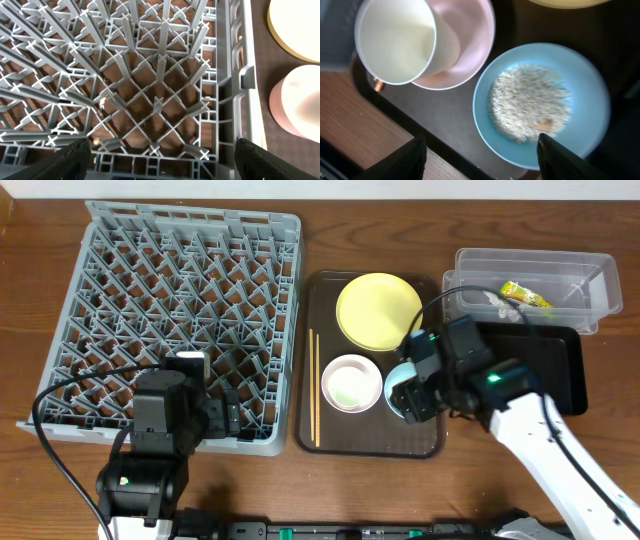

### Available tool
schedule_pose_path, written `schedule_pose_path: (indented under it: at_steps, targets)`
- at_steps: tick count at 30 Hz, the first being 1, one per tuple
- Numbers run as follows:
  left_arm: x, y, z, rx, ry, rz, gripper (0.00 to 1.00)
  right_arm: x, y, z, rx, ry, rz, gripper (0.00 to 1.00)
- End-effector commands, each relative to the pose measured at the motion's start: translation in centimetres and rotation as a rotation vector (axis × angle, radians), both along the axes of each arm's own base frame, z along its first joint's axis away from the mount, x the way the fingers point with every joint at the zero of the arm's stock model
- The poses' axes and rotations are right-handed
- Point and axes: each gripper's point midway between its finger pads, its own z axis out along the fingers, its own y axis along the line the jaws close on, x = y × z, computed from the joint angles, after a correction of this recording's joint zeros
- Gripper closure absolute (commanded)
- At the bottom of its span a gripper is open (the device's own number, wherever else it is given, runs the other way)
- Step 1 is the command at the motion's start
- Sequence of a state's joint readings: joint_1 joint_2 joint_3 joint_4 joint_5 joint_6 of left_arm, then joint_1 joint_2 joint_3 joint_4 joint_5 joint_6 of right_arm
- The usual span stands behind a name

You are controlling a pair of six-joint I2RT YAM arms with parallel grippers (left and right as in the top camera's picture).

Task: Sort waste into correct bins and load items into the dishwasher
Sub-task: 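Grasp the light-blue rice bowl rim with the right gripper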

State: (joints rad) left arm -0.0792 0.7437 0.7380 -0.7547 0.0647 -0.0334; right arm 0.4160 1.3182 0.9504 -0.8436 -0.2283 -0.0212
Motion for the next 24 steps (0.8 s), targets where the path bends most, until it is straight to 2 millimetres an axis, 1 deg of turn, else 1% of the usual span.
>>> schedule_pose_path:
  at_steps: [1,3,7,10,12,14,16,19,22,24]
  targets:
    - [0.2,0.1,0.9,-0.009,-0.022,0.015,0.08,-0.7,1.1,-2.3,-0.017,0.036,0.036,0.37]
    - [0.2,0.1,0.9,-0.009,-0.022,0.015,0.08,-0.8,1.6,-3.3,-0.021,0.056,0.036,0.4]
    - [0.2,0.1,0.9,-0.009,-0.021,0.015,0.08,-0.9,2.2,-5.1,-0.035,0.094,0.029,0.5]
    - [0.2,0.1,0.9,-0.009,-0.021,0.015,0.08,-0.7,1.8,-6.5,-0.078,0.122,-0.013,0.5]
    - [0.2,0.1,0.9,-0.009,-0.021,0.015,0.08,-0.8,1.7,-7.4,-0.091,0.147,-0.011,0.52]
    - [0.2,0.1,0.9,-0.009,-0.021,0.015,0.08,-1.0,1.7,-8.1,-0.104,0.169,-0.01,0.59]
    - [0.2,0.1,0.9,-0.009,-0.021,0.015,0.08,-1.1,1.7,-8.7,-0.112,0.184,-0.007,0.63]
    - [0.2,0.1,0.8,-0.009,-0.019,0.015,0.08,-0.9,1.9,-9.4,-0.113,0.196,-0.026,0.64]
    - [0.2,0.1,0.8,-0.009,-0.018,0.015,0.08,-0.8,1.9,-9.5,-0.112,0.194,-0.027,0.74]
    - [0.1,0.1,0.8,-0.008,-0.017,0.015,0.08,-0.7,1.9,-9.5,-0.115,0.189,-0.039,0.76]
